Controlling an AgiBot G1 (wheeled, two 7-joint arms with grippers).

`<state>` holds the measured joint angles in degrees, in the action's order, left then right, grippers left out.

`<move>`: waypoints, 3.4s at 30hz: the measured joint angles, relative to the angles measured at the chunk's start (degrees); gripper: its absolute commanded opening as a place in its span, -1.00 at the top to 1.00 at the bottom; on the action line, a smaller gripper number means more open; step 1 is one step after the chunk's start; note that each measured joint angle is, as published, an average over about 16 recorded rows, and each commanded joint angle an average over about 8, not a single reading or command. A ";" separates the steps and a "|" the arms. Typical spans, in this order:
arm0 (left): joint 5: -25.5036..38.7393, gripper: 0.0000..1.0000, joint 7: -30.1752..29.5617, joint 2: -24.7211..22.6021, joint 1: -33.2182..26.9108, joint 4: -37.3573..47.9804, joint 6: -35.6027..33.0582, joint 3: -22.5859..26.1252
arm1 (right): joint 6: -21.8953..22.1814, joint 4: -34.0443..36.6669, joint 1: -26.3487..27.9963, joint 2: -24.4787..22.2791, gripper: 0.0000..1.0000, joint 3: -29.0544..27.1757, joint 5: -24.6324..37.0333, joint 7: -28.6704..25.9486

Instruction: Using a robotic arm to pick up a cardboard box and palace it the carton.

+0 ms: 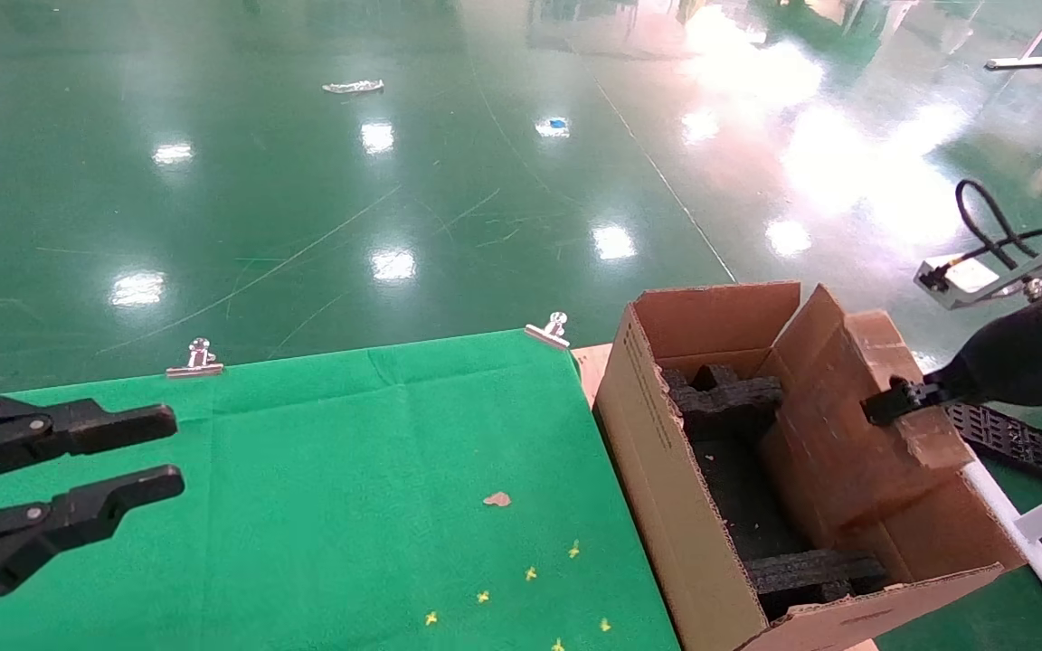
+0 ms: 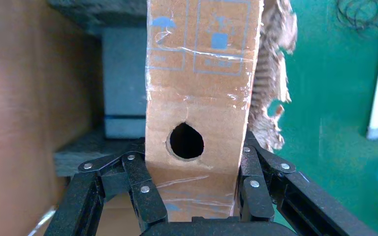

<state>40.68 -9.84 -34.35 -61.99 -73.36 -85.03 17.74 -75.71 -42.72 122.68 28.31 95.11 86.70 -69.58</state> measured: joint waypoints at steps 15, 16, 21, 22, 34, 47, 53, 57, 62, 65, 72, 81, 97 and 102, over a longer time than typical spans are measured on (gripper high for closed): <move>-0.02 -1.00 0.02 0.01 -0.01 0.00 0.02 0.04 | 6.31 14.39 -12.14 7.86 1.00 0.36 -4.18 4.53; -0.03 -1.00 0.02 0.02 -0.01 0.00 0.02 0.04 | 6.95 15.23 -13.11 8.28 1.00 0.23 -4.64 4.97; -0.03 -1.00 0.02 0.02 -0.01 0.00 0.02 0.05 | 10.16 19.18 -17.80 10.17 1.00 -0.56 -7.00 7.16; -0.04 -1.00 0.03 0.02 -0.01 0.00 0.02 0.05 | 10.76 19.93 -18.67 10.51 1.00 -0.74 -7.47 7.60; -0.05 -1.00 0.04 0.03 -0.02 0.00 0.03 0.08 | 14.11 27.64 -24.15 14.32 -0.53 -1.70 -9.94 12.22; -0.07 -1.00 0.05 0.04 -0.03 0.00 0.05 0.11 | 12.12 33.31 -23.00 17.76 -1.00 -0.84 -8.57 14.71; -0.08 -1.00 0.06 0.05 -0.03 0.00 0.05 0.12 | 11.55 34.71 -22.48 18.56 -1.00 -0.89 -8.60 15.67; -0.09 -1.00 0.07 0.05 -0.03 0.00 0.06 0.13 | 11.29 35.42 -22.11 18.98 -1.00 -0.96 -8.66 16.27; -0.10 -1.00 0.07 0.06 -0.03 0.00 0.06 0.14 | 11.05 36.13 -21.36 19.33 -1.00 -1.09 -8.79 17.06; -0.10 -1.00 0.08 0.06 -0.03 0.00 0.06 0.15 | 10.89 36.43 -20.55 19.44 -1.00 -1.20 -8.88 17.63; -0.11 -1.00 0.08 0.07 -0.04 0.00 0.07 0.17 | 10.05 36.24 -16.04 19.02 -1.00 -1.80 -9.40 19.82; -0.13 -1.00 0.09 0.08 -0.04 0.00 0.08 0.19 | 7.64 32.43 -3.35 16.74 -1.00 -3.32 -10.33 24.37; -0.16 -1.00 0.11 0.09 -0.05 0.01 0.10 0.21 | 4.72 16.34 10.84 8.94 -1.00 -6.39 -12.46 25.93; -0.17 -1.00 0.12 0.09 -0.05 0.03 0.10 0.22 | 4.16 12.29 9.17 7.50 -1.00 -8.95 -13.95 26.43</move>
<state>40.51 -9.72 -34.26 -62.04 -73.33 -84.92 17.96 -71.56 -30.43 131.85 35.81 86.17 72.75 -43.15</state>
